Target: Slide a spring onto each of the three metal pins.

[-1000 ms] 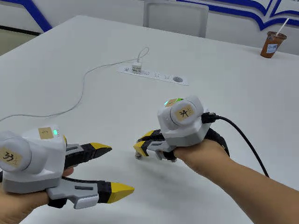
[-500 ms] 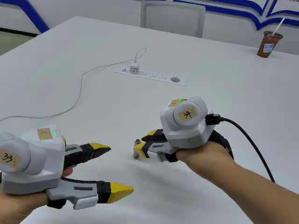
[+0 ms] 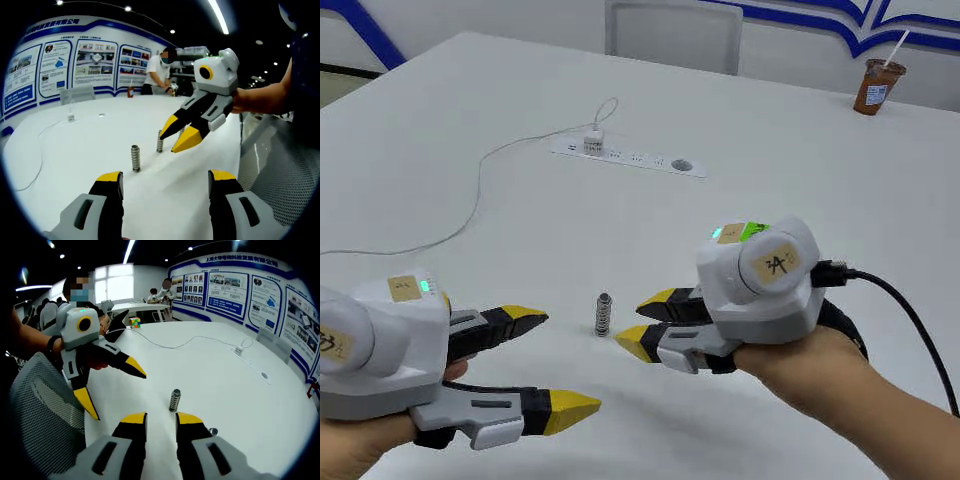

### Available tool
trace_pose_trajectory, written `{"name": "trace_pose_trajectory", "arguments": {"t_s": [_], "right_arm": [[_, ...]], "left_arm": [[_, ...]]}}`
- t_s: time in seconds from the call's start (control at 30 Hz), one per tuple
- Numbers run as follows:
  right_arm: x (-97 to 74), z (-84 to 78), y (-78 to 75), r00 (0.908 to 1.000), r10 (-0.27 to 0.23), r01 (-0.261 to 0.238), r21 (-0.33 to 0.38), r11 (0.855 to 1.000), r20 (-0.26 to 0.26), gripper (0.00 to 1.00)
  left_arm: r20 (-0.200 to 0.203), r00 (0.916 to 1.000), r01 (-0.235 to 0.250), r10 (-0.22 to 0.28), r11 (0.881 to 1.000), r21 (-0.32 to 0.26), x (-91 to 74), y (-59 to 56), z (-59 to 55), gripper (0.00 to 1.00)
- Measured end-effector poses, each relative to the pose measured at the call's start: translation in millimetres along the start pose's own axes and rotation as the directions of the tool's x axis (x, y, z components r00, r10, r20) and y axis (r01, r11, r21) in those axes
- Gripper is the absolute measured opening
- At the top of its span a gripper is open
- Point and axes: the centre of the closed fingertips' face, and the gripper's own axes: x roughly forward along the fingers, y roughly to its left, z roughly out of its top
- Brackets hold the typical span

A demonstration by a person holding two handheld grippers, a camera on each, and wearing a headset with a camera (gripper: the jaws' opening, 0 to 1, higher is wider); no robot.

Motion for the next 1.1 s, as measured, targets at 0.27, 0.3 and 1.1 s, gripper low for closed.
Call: {"name": "trace_pose_trajectory", "arguments": {"t_s": [0.27, 0.3, 1.1], "right_arm": [[-23.5, -19.6, 2.4, 0.9999, -0.005, 0.006, 0.014, 1.0, -0.009, 0.24], [-27.8, -22.4, 2.4, 0.9999, -0.008, 0.008, 0.018, 1.0, -0.008, 0.25], [-101.9, -88.0, -35.0, 0.9918, -0.116, 0.121, 0.119, 0.985, -0.053, 0.29]], "left_arm": [[0.002, 1.0, 0.002, -0.002, 1.0, 0.013, 0.3, -2.3, 4.2, 0.72], [0.0, 1.0, 0.002, -0.002, 1.0, 0.017, 0.4, -2.9, 4.3, 0.72], [-0.008, 0.9999, -0.008, 0.008, 1.0, 0.005, 3.6, -3.1, 3.5, 0.75]]}}
